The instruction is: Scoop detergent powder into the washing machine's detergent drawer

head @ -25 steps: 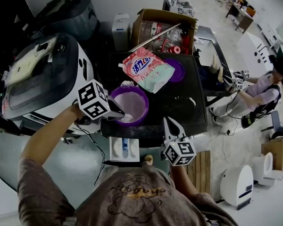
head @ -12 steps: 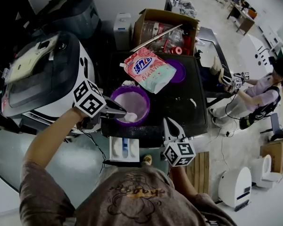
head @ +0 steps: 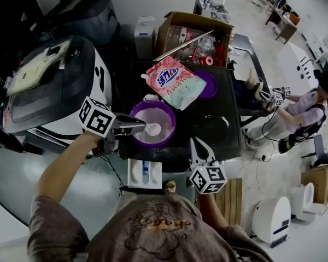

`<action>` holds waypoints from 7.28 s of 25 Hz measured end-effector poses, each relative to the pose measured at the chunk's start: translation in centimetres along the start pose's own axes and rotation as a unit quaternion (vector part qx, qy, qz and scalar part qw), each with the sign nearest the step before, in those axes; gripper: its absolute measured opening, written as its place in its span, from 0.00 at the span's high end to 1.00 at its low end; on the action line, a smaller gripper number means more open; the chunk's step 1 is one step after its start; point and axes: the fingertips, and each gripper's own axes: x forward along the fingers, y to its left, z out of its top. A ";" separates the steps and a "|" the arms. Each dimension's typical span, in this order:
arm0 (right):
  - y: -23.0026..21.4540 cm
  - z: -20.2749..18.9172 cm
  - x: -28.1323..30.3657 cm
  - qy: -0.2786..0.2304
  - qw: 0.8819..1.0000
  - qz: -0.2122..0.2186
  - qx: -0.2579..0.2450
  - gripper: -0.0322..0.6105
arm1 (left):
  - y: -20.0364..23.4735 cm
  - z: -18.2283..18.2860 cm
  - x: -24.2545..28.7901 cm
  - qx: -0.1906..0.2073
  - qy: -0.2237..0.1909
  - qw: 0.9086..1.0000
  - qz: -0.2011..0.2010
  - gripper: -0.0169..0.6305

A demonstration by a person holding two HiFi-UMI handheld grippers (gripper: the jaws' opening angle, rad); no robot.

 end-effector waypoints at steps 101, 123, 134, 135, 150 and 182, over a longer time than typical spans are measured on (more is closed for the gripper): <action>9.1 -5.2 -9.5 0.048 0.994 0.091 -0.045 0.95 | 0.4 -23.5 -4.2 -0.146 -0.262 0.908 0.293 0.94; 8.9 -6.2 -8.6 0.059 0.993 0.098 -0.039 0.95 | 1.5 -24.3 -0.9 0.013 -0.104 0.916 0.388 0.94; 8.8 -6.7 -8.5 0.063 0.993 0.097 -0.036 0.95 | 1.6 -24.5 0.5 0.150 -0.010 0.889 0.432 0.94; 8.7 -6.7 -8.5 0.064 0.993 0.097 -0.036 0.95 | 1.5 -24.4 0.6 0.159 -0.005 0.887 0.434 0.94; 8.4 -7.0 -8.3 0.067 0.993 0.096 -0.034 0.95 | 1.2 -23.3 0.8 0.263 0.053 0.841 0.471 0.94; 7.0 -4.6 -7.4 0.052 0.994 0.090 -0.041 0.95 | -2.1 -18.7 -3.1 0.129 -0.134 0.880 0.437 0.94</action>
